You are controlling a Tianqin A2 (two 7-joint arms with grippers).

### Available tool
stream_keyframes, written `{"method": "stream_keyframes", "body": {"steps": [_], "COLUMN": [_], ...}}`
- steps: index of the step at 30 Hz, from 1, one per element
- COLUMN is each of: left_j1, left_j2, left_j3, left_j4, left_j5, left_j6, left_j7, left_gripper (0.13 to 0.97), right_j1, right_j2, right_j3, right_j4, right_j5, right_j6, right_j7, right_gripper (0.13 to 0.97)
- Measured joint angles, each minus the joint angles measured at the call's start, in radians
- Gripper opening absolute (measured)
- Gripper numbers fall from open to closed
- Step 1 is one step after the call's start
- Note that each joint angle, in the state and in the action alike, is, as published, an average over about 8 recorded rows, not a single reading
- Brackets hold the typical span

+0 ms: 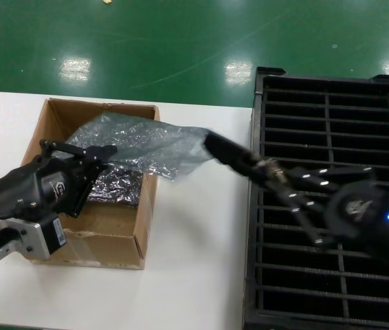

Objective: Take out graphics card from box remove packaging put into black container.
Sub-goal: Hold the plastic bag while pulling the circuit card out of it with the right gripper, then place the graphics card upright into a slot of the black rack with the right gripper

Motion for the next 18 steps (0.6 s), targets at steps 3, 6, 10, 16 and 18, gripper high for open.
{"method": "stream_keyframes", "body": {"steps": [3, 6, 10, 16, 18], "left_j1": [0.0, 0.0, 0.0, 0.0, 0.0], "left_j2": [0.0, 0.0, 0.0, 0.0, 0.0], "left_j3": [0.0, 0.0, 0.0, 0.0, 0.0], "left_j4": [0.0, 0.0, 0.0, 0.0, 0.0], "left_j5": [0.0, 0.0, 0.0, 0.0, 0.0], "left_j6": [0.0, 0.0, 0.0, 0.0, 0.0], "left_j7": [0.0, 0.0, 0.0, 0.0, 0.0], "left_gripper": [0.14, 0.14, 0.14, 0.14, 0.14], "right_j1": [0.017, 0.05, 0.099, 0.129, 0.13], "right_j2": [0.068, 0.125, 0.159, 0.155, 0.154], "right_j3": [0.029, 0.04, 0.026, 0.004, 0.003], "right_j4": [0.024, 0.036, 0.025, 0.0, -0.002], "right_j5": [0.002, -0.016, -0.077, -0.148, -0.153], "right_j6": [-0.046, -0.099, -0.158, -0.187, -0.189], "right_j7": [0.053, 0.102, 0.143, 0.159, 0.16], "right_gripper": [0.187, 0.187, 0.187, 0.187, 0.187]}}
